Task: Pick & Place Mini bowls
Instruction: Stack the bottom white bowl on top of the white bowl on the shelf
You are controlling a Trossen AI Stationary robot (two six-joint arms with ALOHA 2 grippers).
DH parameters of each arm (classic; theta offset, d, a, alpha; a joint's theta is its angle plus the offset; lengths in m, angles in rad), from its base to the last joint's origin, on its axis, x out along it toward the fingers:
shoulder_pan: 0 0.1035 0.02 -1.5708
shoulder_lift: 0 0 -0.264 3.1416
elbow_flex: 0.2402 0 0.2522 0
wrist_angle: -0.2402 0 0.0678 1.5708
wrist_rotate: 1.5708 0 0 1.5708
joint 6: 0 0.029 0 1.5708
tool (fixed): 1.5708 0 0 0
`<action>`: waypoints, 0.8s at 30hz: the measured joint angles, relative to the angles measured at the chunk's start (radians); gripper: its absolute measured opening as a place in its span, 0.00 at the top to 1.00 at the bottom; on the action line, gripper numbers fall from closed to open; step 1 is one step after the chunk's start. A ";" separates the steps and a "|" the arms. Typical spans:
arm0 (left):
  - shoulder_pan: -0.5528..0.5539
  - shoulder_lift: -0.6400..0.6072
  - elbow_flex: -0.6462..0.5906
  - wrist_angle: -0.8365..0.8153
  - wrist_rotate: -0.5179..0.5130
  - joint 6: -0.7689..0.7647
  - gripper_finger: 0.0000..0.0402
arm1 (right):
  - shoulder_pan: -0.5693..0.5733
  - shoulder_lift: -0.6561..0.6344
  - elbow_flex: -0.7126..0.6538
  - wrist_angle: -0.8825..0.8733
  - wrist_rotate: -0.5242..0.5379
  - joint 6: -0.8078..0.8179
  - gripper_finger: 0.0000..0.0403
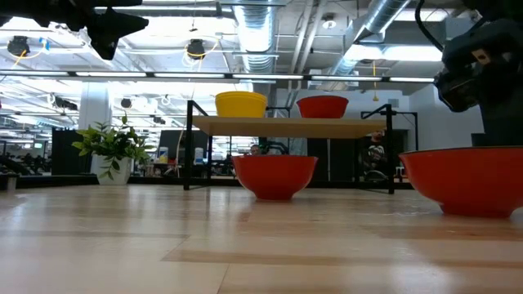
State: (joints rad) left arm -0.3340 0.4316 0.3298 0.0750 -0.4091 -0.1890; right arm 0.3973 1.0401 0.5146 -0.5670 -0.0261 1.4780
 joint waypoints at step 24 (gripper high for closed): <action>0.000 0.000 0.000 0.007 0.000 0.000 0.54 | 0.000 0.000 -0.054 0.076 -0.001 0.016 0.77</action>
State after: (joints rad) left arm -0.3343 0.4316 0.3298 0.0818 -0.4091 -0.1890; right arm 0.3973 1.0401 0.4603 -0.4911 -0.0276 1.4944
